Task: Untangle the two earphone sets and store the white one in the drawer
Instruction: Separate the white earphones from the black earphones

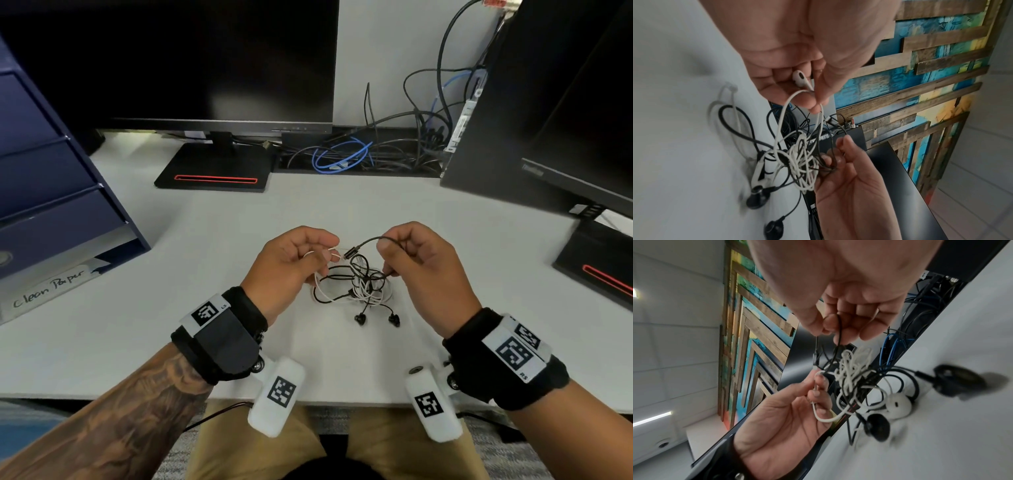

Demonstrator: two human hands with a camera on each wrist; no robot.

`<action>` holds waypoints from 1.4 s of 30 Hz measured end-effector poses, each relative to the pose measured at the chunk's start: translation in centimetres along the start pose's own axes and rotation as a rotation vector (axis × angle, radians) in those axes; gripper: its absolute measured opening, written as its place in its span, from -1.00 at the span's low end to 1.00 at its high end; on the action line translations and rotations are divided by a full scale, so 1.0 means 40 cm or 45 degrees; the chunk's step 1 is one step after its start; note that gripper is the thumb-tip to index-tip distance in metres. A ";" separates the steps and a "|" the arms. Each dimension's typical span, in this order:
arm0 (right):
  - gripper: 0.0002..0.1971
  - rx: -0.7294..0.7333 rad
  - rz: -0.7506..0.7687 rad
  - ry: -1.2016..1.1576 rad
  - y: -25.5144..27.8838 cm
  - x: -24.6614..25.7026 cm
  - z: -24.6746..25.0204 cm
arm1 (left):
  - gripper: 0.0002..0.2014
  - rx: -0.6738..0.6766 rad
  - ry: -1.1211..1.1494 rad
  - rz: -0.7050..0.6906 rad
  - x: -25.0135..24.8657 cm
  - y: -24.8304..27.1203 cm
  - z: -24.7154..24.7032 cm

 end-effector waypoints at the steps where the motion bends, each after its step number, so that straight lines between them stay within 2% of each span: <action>1: -0.88 -0.001 -0.006 -0.016 0.001 0.000 0.002 | -0.79 -0.011 0.007 0.002 0.000 0.000 0.002; 11: -0.79 -0.024 0.000 -0.154 0.003 0.015 0.019 | -0.75 -0.097 0.003 -0.013 -0.007 -0.005 0.016; 14: -0.81 -0.031 0.016 -0.133 0.003 0.015 0.020 | -0.84 -0.116 0.011 -0.007 -0.011 -0.004 0.015; 19: -0.83 -0.049 0.015 -0.074 0.007 0.014 0.020 | -0.92 -0.064 0.020 0.010 -0.015 0.004 -0.004; 26: -0.82 -0.051 -0.072 -0.032 0.004 -0.004 0.020 | -0.90 -0.016 0.078 0.002 -0.023 0.009 -0.019; 29: -0.87 0.001 -0.093 -0.037 0.008 -0.008 0.010 | -0.87 -0.013 0.120 0.000 -0.024 0.009 -0.022; 34: -0.92 0.204 -0.063 0.064 0.022 -0.001 -0.029 | -0.80 0.023 0.210 -0.016 -0.031 0.012 -0.033; 38: -0.87 0.263 -0.032 0.171 0.027 0.001 -0.042 | -0.80 -0.054 0.256 -0.035 -0.033 0.008 -0.017; 42: -0.86 0.284 -0.072 0.032 0.028 0.000 -0.045 | -0.76 -0.147 0.215 -0.038 -0.024 0.006 -0.009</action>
Point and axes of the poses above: each hand's wrist, its own y-axis away from the middle knuckle, its own z-axis out of the back of the hand, x = y × z, the point moved 7 cm from there along -y, towards the middle knuckle, and after that the axes turned 10 degrees about -z, right-handed, at the moved point
